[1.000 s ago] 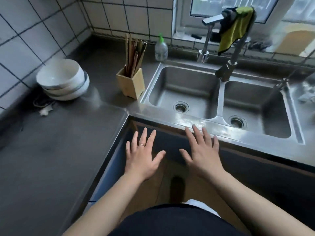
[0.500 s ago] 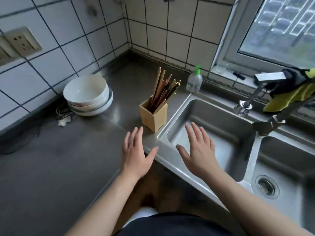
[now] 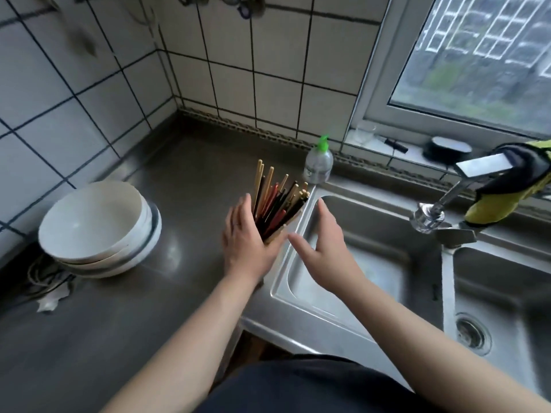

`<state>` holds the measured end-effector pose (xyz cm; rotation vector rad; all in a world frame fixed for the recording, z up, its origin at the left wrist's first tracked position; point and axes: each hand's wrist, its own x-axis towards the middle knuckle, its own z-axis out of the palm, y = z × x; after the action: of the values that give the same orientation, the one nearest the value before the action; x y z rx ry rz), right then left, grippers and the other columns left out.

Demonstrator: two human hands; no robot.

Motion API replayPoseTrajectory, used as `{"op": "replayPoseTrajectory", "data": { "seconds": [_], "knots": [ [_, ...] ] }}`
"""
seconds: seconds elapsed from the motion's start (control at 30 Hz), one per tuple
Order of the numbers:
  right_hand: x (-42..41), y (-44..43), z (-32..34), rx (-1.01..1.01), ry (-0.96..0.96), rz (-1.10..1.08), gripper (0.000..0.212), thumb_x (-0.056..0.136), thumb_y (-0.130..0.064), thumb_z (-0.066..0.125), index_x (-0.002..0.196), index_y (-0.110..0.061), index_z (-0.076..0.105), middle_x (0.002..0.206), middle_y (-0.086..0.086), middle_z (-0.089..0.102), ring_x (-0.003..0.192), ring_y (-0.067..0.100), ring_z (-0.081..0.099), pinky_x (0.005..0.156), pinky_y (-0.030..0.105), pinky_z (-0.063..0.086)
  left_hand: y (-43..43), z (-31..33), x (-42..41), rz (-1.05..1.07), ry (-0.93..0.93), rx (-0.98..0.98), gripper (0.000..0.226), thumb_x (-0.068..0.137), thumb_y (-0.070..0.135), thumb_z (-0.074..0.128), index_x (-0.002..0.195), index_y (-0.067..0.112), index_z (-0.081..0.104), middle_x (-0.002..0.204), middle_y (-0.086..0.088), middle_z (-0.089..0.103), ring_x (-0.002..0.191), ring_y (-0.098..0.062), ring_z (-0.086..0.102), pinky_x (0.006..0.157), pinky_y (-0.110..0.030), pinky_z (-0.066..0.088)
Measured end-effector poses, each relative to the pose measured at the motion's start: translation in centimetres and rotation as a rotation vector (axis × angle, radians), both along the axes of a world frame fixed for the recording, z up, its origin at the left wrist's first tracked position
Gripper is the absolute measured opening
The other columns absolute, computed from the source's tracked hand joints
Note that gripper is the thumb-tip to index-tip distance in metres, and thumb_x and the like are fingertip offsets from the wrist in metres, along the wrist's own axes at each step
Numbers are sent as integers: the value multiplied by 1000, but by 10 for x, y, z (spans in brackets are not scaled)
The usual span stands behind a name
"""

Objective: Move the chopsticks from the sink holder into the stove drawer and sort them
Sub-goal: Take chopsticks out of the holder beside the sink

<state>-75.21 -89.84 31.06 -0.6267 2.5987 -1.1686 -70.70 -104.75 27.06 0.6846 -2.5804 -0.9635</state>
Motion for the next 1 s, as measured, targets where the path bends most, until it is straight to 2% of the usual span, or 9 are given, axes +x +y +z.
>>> {"op": "replayPoseTrajectory", "data": {
  "seconds": [0.1,0.2,0.27,0.37,0.57,0.7,0.8,0.9,1.0],
  "knots": [
    [-12,-18,-1,-111,-118,-21,83,84,-57,57,150,-23,20,156,-7,28,144,5,25,119,34,25,-23,-2,-13,-16,18,137,95,81,50,71,154,19,18,151,-7,38,140,-26,33,113,-48,30],
    [-25,-40,-4,-245,-223,-46,50,86,-36,65,129,-33,41,126,-19,55,121,-9,47,104,22,36,-47,0,-24,-117,6,469,81,84,36,75,150,25,29,131,7,53,114,-1,52,97,-24,41],
    [-30,-53,-7,-297,-278,-114,43,83,-35,67,121,-32,47,112,-19,61,110,-4,56,100,27,43,-60,-5,-31,-186,6,579,60,85,26,76,137,27,46,117,12,61,102,8,57,90,-14,45],
    [-36,-61,-9,-373,-306,-190,39,79,-36,69,114,-23,55,106,-6,67,103,9,63,97,35,49,-68,-13,-37,-223,47,631,34,85,18,75,112,34,62,105,9,70,101,-7,67,91,-28,52],
    [-38,-76,-6,-470,-311,-348,14,85,-19,68,95,-11,67,89,1,73,84,14,69,79,29,54,-70,-18,-45,-211,77,623,25,89,9,69,87,33,65,78,22,70,78,5,65,75,-16,48],
    [-34,-80,-8,-508,-297,-382,5,87,-16,67,83,-19,69,76,-8,70,71,1,64,70,17,51,-70,-21,-45,-210,57,640,20,88,32,65,90,52,63,93,13,70,95,-11,67,89,-37,53],
    [-33,-83,-13,-534,-306,-430,14,88,-20,67,83,-7,68,77,1,68,74,9,62,75,30,53,-70,-20,-45,-220,59,602,10,89,39,61,95,46,58,95,3,68,94,-17,67,90,-46,54],
    [-31,-88,-13,-579,-318,-464,27,92,-24,62,82,0,65,75,2,63,72,9,58,68,25,49,-68,-16,-43,-201,71,585,9,96,29,59,94,35,52,88,4,63,88,-16,65,86,-45,54],
    [-28,-89,-10,-596,-304,-484,27,97,-25,54,79,-8,65,71,-3,63,67,5,57,61,15,47,-66,-13,-41,-197,79,545,11,99,25,55,96,35,51,91,4,64,88,-14,64,84,-40,54]
  ]
}}
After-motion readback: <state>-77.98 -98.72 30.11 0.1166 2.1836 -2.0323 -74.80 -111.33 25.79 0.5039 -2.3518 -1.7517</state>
